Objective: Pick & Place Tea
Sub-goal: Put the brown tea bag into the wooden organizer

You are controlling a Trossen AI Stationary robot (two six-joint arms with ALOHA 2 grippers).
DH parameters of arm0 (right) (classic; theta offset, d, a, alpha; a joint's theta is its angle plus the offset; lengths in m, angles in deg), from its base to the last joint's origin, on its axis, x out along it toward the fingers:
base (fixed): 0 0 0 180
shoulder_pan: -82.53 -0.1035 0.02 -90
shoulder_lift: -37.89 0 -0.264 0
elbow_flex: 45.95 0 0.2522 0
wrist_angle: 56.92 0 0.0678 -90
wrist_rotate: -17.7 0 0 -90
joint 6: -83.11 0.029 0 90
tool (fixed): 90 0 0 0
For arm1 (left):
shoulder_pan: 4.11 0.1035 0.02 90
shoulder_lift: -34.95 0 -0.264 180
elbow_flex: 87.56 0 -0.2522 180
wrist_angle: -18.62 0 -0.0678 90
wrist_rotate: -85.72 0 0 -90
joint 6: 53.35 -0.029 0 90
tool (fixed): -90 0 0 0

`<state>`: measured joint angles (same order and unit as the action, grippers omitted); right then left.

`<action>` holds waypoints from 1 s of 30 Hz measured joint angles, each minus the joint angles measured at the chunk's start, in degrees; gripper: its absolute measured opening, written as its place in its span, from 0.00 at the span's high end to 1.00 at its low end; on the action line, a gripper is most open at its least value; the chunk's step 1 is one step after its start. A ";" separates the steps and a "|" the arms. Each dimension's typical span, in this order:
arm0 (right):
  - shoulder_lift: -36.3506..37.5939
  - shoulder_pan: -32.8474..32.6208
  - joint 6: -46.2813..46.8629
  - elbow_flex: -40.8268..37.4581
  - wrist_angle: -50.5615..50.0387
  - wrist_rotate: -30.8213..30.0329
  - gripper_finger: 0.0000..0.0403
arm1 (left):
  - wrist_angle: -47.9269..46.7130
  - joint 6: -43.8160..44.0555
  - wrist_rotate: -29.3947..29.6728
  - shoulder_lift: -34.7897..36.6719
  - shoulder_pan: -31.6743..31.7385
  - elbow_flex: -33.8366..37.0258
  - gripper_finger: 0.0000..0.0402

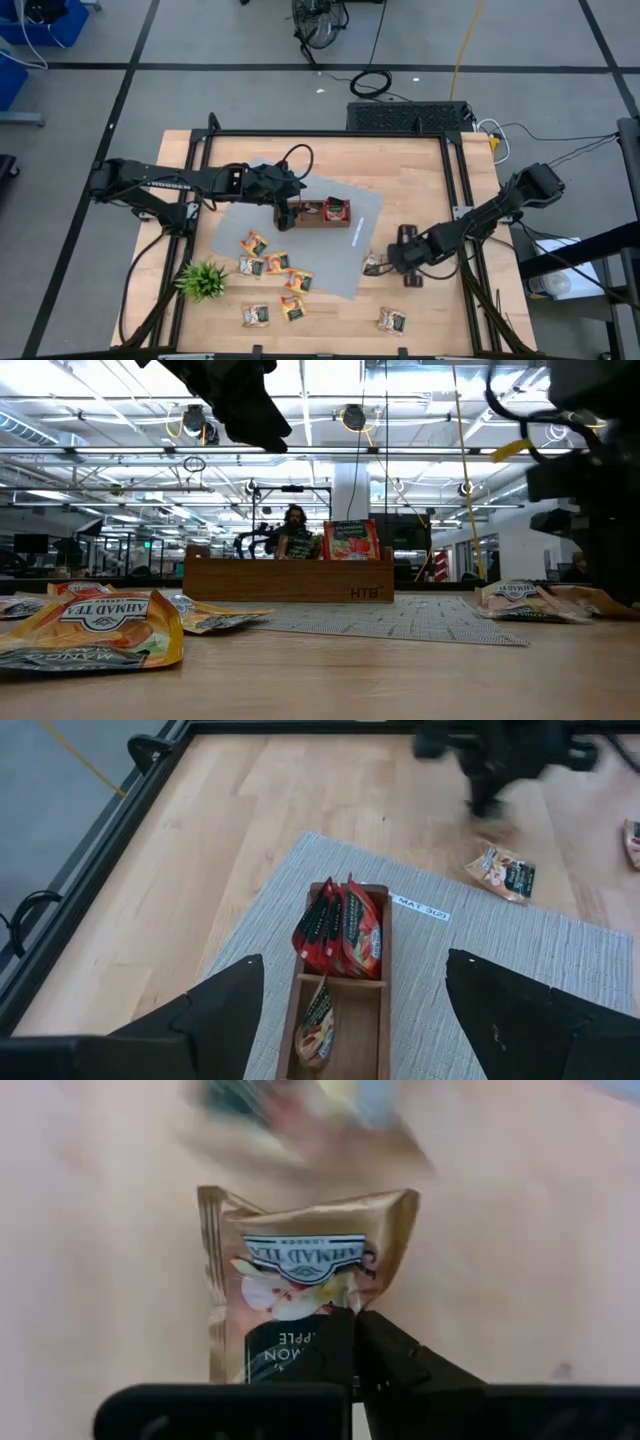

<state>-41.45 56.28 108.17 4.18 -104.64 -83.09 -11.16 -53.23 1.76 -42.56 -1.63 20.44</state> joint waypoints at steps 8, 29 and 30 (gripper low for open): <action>5.66 -1.27 -1.10 3.87 -6.24 -15.64 1.00 | 0.22 0.43 -0.04 -0.21 0.00 0.00 0.21; -1.73 11.33 -47.34 3.16 46.27 -45.45 1.00 | 20.11 14.09 -2.09 -13.03 0.00 -0.02 0.20; -1.93 11.75 -48.27 2.75 47.48 -44.58 1.00 | 22.22 14.39 -2.63 -13.52 0.00 -0.02 0.20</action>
<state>-43.38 68.03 59.90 6.93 -57.16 -127.67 11.05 -38.84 -0.87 -56.09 -1.63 20.42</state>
